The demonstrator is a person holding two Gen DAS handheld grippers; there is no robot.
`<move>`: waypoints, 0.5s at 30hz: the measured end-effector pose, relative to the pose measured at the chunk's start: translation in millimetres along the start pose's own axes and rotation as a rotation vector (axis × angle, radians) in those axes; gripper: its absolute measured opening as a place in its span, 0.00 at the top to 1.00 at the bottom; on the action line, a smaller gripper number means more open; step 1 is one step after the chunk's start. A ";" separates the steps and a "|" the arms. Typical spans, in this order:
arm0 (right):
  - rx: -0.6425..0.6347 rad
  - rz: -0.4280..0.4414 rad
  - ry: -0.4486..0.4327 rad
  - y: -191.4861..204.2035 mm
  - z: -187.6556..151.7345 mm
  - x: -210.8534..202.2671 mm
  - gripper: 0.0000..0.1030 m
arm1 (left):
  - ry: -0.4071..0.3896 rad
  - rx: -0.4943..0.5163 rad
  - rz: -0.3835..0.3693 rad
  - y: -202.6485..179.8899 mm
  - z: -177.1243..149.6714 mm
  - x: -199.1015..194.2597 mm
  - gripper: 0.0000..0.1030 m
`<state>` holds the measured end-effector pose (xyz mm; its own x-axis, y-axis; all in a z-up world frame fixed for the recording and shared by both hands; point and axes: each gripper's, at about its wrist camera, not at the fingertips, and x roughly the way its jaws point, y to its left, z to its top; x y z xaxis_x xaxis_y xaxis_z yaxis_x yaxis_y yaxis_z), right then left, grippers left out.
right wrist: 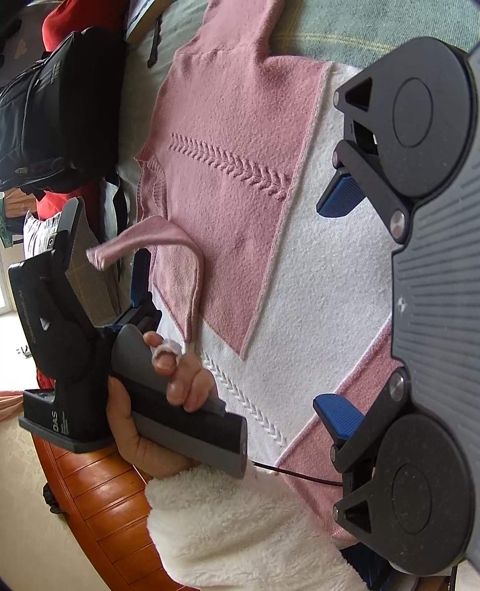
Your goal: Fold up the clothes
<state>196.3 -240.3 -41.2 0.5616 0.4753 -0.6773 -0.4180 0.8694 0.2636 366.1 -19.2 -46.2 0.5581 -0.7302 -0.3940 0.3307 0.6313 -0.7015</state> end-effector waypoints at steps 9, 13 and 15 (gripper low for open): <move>-0.030 -0.024 -0.003 6.6 3.8 -2.4 0.00 | 0.003 0.108 0.140 -11.6 -1.5 -43.6 0.01; -0.023 -0.057 -0.008 1.1 8.2 -6.3 0.00 | 0.054 0.199 0.265 -24.0 -4.7 -75.2 0.01; -0.027 -0.070 -0.018 -3.3 13.4 -9.8 0.00 | 0.076 0.260 0.319 -31.3 -5.9 -96.3 0.01</move>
<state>201.8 -246.0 -26.3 0.6026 0.4160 -0.6810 -0.3962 0.8967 0.1972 297.6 29.9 10.3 0.6091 -0.4985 -0.6168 0.3366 0.8667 -0.3680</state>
